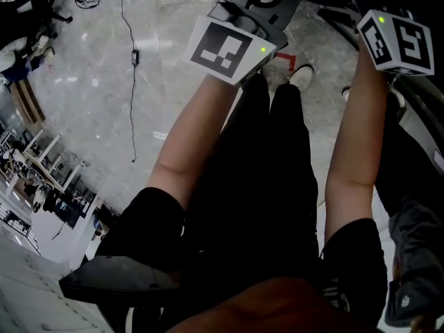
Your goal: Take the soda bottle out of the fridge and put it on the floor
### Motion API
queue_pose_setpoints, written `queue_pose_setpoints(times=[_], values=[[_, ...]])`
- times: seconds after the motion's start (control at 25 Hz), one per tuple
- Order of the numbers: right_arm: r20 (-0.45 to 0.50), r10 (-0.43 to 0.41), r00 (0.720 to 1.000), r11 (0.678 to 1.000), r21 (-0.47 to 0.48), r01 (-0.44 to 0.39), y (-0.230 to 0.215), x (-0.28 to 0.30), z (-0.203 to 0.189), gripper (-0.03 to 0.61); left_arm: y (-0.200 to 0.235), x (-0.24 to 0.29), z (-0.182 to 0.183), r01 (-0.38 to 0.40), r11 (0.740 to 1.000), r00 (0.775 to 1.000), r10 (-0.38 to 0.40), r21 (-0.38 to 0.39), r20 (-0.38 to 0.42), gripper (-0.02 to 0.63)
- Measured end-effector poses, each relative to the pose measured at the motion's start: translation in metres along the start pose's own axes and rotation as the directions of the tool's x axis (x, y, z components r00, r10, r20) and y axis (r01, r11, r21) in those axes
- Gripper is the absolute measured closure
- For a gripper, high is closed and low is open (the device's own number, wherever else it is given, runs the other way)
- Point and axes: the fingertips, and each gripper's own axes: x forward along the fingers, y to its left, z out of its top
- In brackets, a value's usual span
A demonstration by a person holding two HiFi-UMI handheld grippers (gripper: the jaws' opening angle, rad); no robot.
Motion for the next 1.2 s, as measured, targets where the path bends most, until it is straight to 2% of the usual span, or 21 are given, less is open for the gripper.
queue_pose_setpoints(times=[0.36,0.52,0.64,0.8,0.92,1.08,1.2], values=[[0.045,0.145,0.988,0.989,-0.012,-0.145,0.054,-0.041,0.019,0.279,-0.012,-0.035,-0.006,-0.094,0.996,0.995,0.094,-0.006,0.014,0.607],[0.043,0.237,0.971,0.971,0.004,-0.237,0.089,-0.049,-0.005,0.279,-0.007,-0.062,-0.035,-0.175,0.984,0.984,0.173,-0.028,-0.046,0.607],[0.027,0.294,0.956,0.956,0.021,-0.294,0.12,-0.049,-0.029,0.279,-0.004,-0.083,-0.052,-0.207,0.978,0.978,0.207,-0.028,-0.016,0.609],[-0.044,0.35,0.936,0.937,0.031,-0.349,0.152,-0.052,-0.077,0.279,0.004,-0.112,-0.086,-0.266,0.963,0.964,0.264,-0.046,-0.039,0.609],[-0.092,0.371,0.924,0.928,0.048,-0.368,0.179,-0.05,-0.129,0.279,0.016,-0.136,-0.134,-0.296,0.953,0.953,0.29,-0.063,-0.085,0.609],[-0.101,0.37,0.923,0.929,0.053,-0.367,0.204,-0.047,-0.195,0.279,0.031,-0.155,-0.198,-0.315,0.944,0.942,0.299,-0.101,-0.151,0.609],[-0.173,0.355,0.919,0.935,0.068,-0.349,0.217,-0.049,-0.258,0.279,0.038,-0.167,-0.244,-0.307,0.944,0.94,0.281,-0.118,-0.195,0.609]])
